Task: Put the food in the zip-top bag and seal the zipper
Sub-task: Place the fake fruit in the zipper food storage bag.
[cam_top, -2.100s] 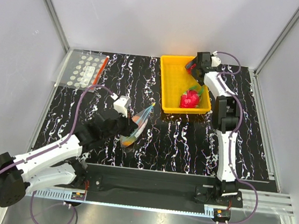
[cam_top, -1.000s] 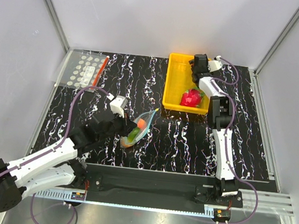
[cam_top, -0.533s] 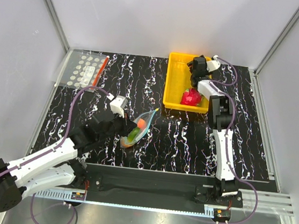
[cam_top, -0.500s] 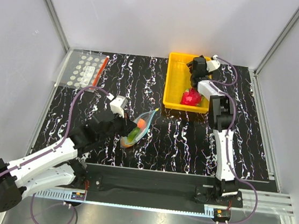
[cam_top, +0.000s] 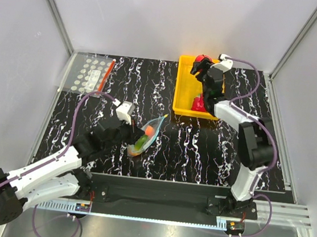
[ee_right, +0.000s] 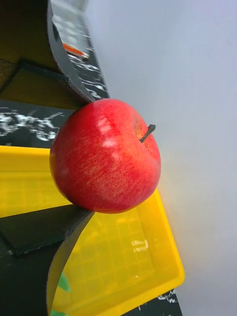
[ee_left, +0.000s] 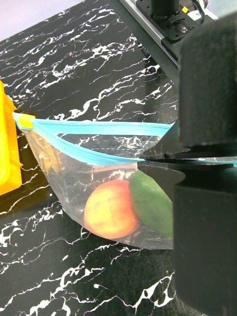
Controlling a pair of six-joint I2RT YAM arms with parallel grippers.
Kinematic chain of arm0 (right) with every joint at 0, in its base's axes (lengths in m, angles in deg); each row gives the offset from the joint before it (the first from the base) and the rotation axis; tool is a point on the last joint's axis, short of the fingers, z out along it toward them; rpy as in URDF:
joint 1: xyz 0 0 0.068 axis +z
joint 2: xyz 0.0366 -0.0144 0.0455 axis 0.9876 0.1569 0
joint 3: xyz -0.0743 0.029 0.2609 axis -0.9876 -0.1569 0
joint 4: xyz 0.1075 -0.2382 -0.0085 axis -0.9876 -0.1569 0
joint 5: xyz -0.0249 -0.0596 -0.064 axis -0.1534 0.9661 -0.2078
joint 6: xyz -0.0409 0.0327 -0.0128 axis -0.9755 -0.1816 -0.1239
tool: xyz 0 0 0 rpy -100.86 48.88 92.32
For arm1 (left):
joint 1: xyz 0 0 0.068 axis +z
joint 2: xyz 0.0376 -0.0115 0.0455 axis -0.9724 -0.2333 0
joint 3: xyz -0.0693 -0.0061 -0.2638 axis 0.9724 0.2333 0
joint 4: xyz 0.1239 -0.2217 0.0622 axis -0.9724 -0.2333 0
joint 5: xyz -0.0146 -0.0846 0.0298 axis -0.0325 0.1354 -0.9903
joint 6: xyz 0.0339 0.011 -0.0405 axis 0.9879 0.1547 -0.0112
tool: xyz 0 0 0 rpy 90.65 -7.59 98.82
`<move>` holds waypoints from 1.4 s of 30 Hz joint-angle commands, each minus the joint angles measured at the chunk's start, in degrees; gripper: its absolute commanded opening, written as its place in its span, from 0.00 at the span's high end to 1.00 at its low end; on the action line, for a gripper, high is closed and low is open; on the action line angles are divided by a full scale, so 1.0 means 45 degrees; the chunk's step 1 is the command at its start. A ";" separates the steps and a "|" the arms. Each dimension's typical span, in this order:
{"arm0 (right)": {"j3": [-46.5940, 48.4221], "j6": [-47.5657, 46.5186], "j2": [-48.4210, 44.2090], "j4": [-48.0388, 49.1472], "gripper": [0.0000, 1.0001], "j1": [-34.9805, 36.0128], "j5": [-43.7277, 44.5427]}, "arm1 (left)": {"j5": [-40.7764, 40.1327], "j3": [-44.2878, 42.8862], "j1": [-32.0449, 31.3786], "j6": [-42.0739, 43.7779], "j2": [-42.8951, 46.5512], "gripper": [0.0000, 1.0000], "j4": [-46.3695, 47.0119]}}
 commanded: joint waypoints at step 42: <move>-0.8265 -0.1574 -1.2332 -0.5460 0.69 0.4484 -1.0677 | -0.0250 -0.2155 -0.1308 -0.0188 -0.1900 1.00 0.0004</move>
